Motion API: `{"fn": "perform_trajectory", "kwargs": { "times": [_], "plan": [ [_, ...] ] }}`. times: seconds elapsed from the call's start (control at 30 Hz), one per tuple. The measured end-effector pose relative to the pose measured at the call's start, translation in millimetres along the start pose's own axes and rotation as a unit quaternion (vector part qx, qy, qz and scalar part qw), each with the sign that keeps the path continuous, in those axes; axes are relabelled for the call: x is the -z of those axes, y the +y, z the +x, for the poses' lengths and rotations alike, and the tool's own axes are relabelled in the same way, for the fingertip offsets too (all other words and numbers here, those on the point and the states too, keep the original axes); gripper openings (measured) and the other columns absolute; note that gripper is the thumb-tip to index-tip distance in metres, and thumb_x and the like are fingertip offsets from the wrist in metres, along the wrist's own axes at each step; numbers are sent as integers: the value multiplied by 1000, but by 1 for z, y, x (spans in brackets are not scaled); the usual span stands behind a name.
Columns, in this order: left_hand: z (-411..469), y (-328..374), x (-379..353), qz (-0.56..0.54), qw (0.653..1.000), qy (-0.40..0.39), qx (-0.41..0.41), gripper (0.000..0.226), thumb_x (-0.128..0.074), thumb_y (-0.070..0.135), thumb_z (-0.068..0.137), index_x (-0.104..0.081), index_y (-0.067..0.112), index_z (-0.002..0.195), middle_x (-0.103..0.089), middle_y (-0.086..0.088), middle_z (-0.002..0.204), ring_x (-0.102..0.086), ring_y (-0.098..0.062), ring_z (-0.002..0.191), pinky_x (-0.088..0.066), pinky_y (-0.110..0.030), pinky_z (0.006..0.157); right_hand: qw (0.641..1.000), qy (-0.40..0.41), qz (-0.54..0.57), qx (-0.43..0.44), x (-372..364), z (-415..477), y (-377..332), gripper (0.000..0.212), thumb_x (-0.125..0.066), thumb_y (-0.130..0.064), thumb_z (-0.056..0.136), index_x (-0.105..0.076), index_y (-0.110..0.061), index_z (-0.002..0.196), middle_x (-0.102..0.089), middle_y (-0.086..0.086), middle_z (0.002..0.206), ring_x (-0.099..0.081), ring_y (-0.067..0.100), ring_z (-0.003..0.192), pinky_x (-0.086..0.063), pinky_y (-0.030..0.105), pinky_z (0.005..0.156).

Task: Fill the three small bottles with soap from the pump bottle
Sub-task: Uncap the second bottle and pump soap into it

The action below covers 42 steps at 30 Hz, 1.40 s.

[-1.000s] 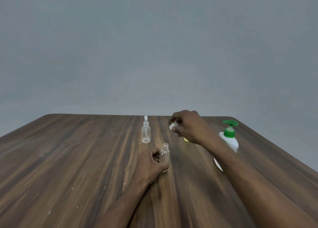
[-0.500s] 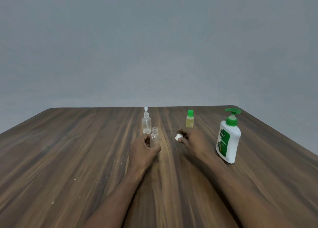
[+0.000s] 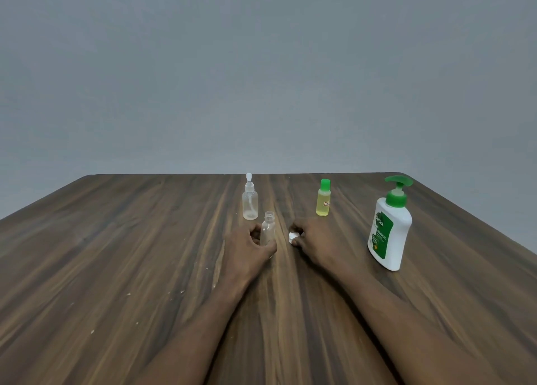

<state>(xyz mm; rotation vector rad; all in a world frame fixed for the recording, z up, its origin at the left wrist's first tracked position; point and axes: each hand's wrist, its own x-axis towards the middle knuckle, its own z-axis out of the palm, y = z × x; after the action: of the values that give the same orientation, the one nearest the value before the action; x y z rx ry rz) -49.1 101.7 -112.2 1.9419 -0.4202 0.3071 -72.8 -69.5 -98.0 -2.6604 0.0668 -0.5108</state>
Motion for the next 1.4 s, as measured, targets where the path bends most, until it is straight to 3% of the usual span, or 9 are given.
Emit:
{"fn": "perform_trajectory", "kwargs": {
  "times": [0.17,0.3,0.4,0.53,0.7,0.83,0.9,1.17,1.4],
  "plan": [
    [0,-1,0,-8,1000,-12,8,14,-78,18,75,-73,20,88,-73,8,75,-67,1,68,-47,-8,57,1000,12,-9,-3,-5,0,5,15,-65,-13,82,-69,-15,96,-60,-5,76,-54,16,74,-30,15,53],
    [0,-3,-1,-59,998,-20,13,21,-75,19,82,-71,21,102,-74,5,80,-70,-5,70,-56,-20,63,999,44,29,2,1,-5,5,41,-59,-7,87,-63,-14,128,-70,5,113,-63,21,101,-40,22,74],
    [2,-3,0,-84,996,-6,4,15,-73,23,85,-72,18,99,-74,1,81,-71,-14,73,-59,-39,72,991,121,49,39,21,-16,1,35,-55,-1,91,-66,-10,123,-70,5,114,-63,18,100,-38,17,80],
    [2,0,2,-131,991,-15,-3,16,-78,22,83,-71,21,97,-74,-9,82,-71,-30,77,-57,-45,74,970,219,53,92,39,-49,-3,20,-64,-5,90,-72,-13,107,-71,-4,98,-56,1,83,-48,18,76],
    [0,3,5,-240,968,-61,40,24,-82,14,81,-70,12,101,-77,-11,87,-75,-32,86,-62,-47,81,884,466,8,40,72,-91,8,18,-71,2,82,-67,-3,99,-66,9,93,-56,18,86,-40,22,79],
    [1,3,5,-269,961,-38,58,21,-75,9,87,-68,8,107,-77,-12,96,-75,-32,90,-62,-49,80,899,370,118,-204,95,-81,41,74,-80,-29,79,-43,-8,140,-51,10,137,-49,29,124,-42,38,98],
    [2,4,6,-259,964,-27,61,22,-74,7,87,-66,8,108,-77,-11,96,-75,-30,90,-62,-49,81,909,294,141,-260,92,-73,55,92,-83,-36,75,-33,-7,146,-50,11,139,-52,30,124,-46,41,95],
    [5,0,6,-257,965,-1,54,25,-73,11,88,-60,5,109,-77,-7,94,-77,-23,85,-61,-48,85,901,269,190,-283,59,-65,73,23,-79,-21,75,-68,-8,91,-71,11,85,-68,28,78,-55,41,71],
    [3,-1,1,-256,961,-103,-1,12,-61,14,99,-64,25,102,-65,-8,92,-65,-18,82,-55,-35,79,926,249,208,-195,46,-66,33,23,-80,-18,75,-64,-23,91,-67,-3,79,-65,14,72,-51,30,65]
  ]
}}
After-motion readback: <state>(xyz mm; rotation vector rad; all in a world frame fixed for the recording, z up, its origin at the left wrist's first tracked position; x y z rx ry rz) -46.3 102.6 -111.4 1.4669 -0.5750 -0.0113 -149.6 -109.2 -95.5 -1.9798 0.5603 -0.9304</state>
